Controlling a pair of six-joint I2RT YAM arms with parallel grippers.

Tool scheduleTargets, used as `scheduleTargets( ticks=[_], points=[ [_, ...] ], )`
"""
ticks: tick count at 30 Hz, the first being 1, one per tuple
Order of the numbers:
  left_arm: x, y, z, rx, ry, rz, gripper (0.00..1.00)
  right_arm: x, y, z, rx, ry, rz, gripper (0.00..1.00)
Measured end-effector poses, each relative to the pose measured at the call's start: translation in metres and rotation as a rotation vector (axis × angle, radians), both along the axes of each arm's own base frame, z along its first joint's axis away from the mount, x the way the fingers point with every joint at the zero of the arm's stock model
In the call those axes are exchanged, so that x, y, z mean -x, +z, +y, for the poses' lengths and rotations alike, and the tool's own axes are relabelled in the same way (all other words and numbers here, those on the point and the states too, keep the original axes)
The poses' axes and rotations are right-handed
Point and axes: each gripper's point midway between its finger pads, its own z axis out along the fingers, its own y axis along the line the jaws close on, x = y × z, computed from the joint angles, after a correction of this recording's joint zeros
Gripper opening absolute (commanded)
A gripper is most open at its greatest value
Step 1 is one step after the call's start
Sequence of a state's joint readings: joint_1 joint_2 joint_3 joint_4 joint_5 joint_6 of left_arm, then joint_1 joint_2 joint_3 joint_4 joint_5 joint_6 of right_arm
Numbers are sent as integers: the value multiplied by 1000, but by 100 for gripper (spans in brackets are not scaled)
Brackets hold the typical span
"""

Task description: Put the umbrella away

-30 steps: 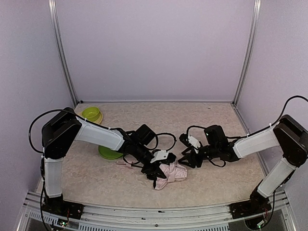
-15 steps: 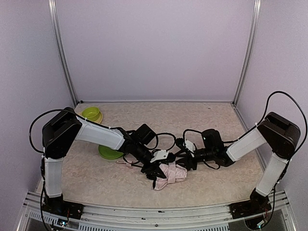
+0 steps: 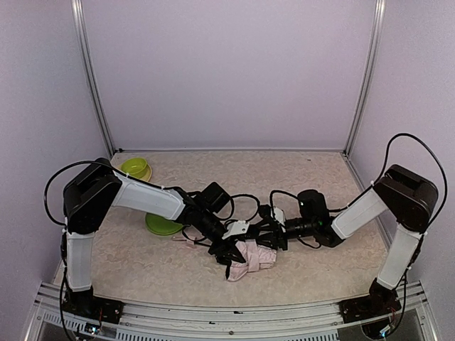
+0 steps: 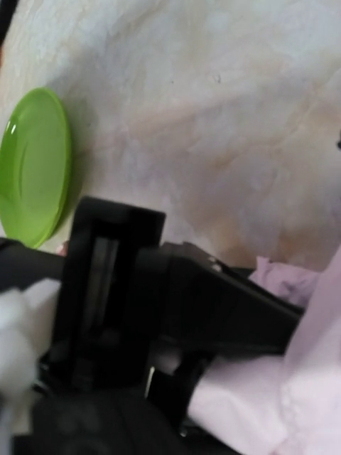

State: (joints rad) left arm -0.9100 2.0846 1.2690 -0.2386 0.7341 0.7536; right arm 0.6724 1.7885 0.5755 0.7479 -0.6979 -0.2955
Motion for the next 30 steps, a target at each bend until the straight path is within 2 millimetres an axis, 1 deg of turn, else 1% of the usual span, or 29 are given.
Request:
scheduleTargets(
  ticks=[4, 6, 8, 9, 10, 12, 14, 16, 20, 24, 26, 28, 30],
  points=[
    [0, 0, 0, 2, -3, 2, 0, 3, -2, 4, -25, 32, -10, 48],
    [1, 0, 0, 4, -8, 8, 0, 7, -6, 10, -45, 58, -19, 45],
    [1, 0, 1, 2, -14, 18, 0, 10, -7, 14, -70, 81, -33, 33],
    [1, 0, 1, 2, -17, 24, 0, 11, -7, 15, -84, 85, -41, 23],
    [1, 0, 1, 1, -18, 28, 0, 11, -7, 15, -99, 87, -48, 17],
    [1, 1, 1, 1, -20, 35, 0, 16, -4, 16, -126, 96, -57, 8],
    [1, 0, 2, 3, -24, 40, 0, 19, 0, 15, -145, 99, -69, 3],
    [2, 0, 2, 5, -27, 41, 0, 20, 3, 15, -152, 98, -81, 0],
    [2, 0, 2, 6, -28, 42, 0, 16, 9, 14, -150, 77, -85, 0],
    [3, 0, 3, 18, -24, 34, 0, 0, 15, 2, -156, -15, -33, 0],
    [5, 1, 4, 22, -16, 26, 0, -14, 17, -8, -156, -83, 4, 0],
    [5, 1, 4, 21, -1, 7, 0, -18, 13, -12, -139, -114, 55, 0],
    [8, 3, 5, 15, 10, -14, 0, -21, 9, -11, -111, -132, 106, 0]
  ],
)
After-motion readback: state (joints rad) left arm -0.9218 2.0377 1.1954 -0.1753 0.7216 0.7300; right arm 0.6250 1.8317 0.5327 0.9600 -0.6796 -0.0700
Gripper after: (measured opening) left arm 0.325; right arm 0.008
